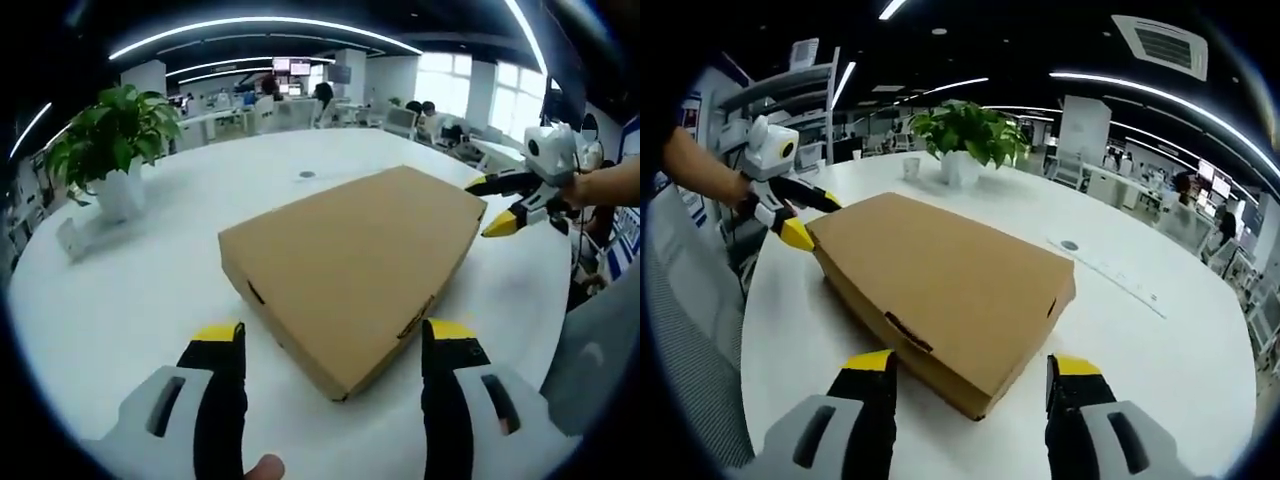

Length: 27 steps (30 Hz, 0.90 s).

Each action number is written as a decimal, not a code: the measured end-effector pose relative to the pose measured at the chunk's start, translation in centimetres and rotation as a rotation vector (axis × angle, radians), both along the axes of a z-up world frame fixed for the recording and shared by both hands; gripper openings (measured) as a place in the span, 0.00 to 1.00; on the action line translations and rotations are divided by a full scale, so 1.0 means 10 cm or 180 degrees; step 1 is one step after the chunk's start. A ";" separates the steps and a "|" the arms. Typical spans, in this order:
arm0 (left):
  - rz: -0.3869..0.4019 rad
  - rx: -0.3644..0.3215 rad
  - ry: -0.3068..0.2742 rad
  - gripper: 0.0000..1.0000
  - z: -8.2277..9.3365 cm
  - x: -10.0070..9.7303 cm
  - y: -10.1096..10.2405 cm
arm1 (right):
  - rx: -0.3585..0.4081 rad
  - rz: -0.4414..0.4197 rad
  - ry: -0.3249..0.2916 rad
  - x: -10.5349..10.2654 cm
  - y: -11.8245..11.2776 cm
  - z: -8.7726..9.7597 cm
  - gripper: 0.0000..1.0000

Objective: Operate the shoe box by opening the lid, removing the specified soft item, and placing it in the target area until the item is outside and the box remains undamaged.

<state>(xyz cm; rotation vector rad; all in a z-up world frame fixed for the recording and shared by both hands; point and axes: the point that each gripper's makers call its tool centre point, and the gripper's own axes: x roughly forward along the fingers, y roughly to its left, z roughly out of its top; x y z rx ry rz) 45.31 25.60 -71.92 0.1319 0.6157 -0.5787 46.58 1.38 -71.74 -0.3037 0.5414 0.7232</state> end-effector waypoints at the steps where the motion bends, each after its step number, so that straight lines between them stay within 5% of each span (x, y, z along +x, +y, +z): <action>1: -0.0009 0.0014 0.0006 0.70 -0.01 0.00 0.00 | 0.0002 0.0006 -0.0002 0.01 0.01 0.00 0.56; 12: -0.0089 0.0085 0.0078 0.67 -0.08 0.00 -0.12 | -0.0124 0.0212 0.0093 0.03 0.10 -0.04 0.56; 27: -0.0099 0.0058 0.0046 0.65 -0.09 0.00 -0.13 | -0.0116 0.0116 0.0095 0.01 0.12 -0.05 0.54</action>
